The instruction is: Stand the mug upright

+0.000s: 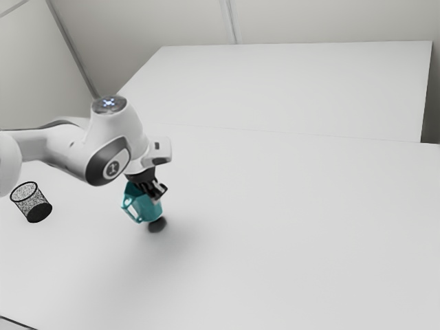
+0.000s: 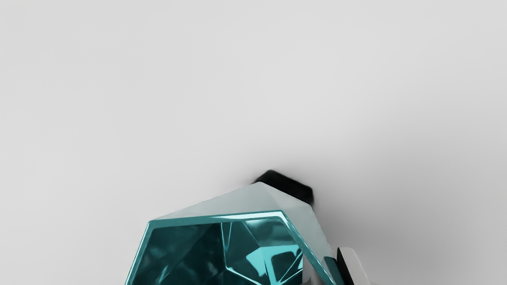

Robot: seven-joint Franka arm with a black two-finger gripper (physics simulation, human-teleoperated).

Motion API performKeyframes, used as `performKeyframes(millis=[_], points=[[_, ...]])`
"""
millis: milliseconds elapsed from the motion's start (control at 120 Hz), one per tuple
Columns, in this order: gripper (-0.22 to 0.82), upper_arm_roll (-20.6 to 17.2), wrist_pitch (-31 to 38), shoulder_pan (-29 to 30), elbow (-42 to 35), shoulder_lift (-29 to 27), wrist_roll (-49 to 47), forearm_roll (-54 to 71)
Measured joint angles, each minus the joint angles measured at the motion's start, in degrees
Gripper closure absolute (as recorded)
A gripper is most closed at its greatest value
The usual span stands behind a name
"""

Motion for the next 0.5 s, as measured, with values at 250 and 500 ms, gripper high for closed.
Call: performKeyframes(millis=[250,500], points=[[0.78,-0.4,2.1,-0.9,-0.1,2.6,-3.3,1.0],[0.78,-0.4,3.9,-1.6,0.0,5.6,-5.7,1.9]])
